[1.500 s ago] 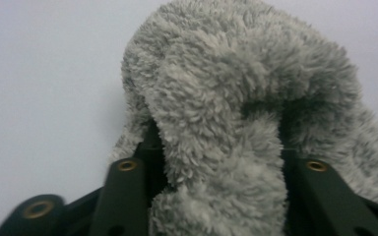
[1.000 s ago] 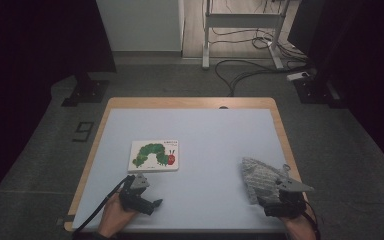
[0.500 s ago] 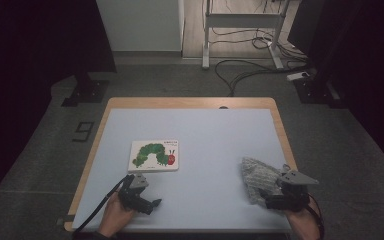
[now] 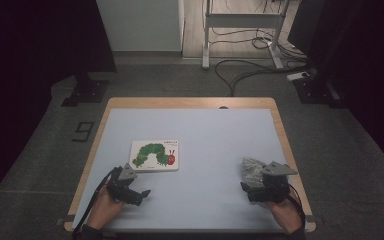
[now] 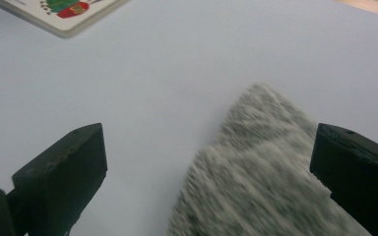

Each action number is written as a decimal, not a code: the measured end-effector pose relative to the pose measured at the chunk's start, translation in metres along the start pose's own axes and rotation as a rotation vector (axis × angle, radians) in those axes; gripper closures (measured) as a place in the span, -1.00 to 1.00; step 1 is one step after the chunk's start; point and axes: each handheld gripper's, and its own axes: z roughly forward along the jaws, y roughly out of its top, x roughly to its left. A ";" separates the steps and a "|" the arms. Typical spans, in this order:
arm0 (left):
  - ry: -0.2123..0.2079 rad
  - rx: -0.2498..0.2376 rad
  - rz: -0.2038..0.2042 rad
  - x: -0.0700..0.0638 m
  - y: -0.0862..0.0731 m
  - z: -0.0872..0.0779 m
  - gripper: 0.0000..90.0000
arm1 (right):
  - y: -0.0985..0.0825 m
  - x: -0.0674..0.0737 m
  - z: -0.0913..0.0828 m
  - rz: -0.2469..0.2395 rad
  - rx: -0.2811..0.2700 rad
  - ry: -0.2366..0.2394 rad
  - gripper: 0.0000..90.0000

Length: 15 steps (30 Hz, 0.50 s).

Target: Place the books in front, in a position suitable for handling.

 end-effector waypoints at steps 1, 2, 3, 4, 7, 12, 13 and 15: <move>-0.001 -0.001 -0.009 0.004 0.000 -0.001 -1.00 | 0.002 0.002 0.003 -0.003 -0.003 0.006 -0.99; -0.001 -0.005 -0.020 0.009 0.000 -0.003 -1.00 | 0.004 0.004 0.005 -0.007 -0.001 0.013 -0.99; -0.003 -0.008 -0.026 0.012 0.000 -0.003 -1.00 | 0.005 0.006 0.009 -0.009 -0.003 0.018 -0.99; -0.002 -0.009 -0.032 0.015 0.000 -0.004 -1.00 | 0.006 0.007 0.011 -0.012 -0.006 0.022 -0.99; 0.000 -0.011 -0.043 0.025 -0.001 -0.003 -1.00 | 0.010 0.013 0.019 -0.020 -0.006 0.036 -0.99; 0.015 0.002 -0.042 0.037 -0.001 0.000 -1.00 | 0.016 0.022 0.033 -0.049 -0.008 0.053 -0.99; 0.016 0.002 -0.041 0.039 -0.001 0.001 -1.00 | 0.018 0.025 0.037 -0.052 -0.009 0.056 -0.99; 0.014 -0.002 -0.042 0.043 0.000 0.002 -1.00 | 0.020 0.028 0.042 -0.064 -0.011 0.063 -0.99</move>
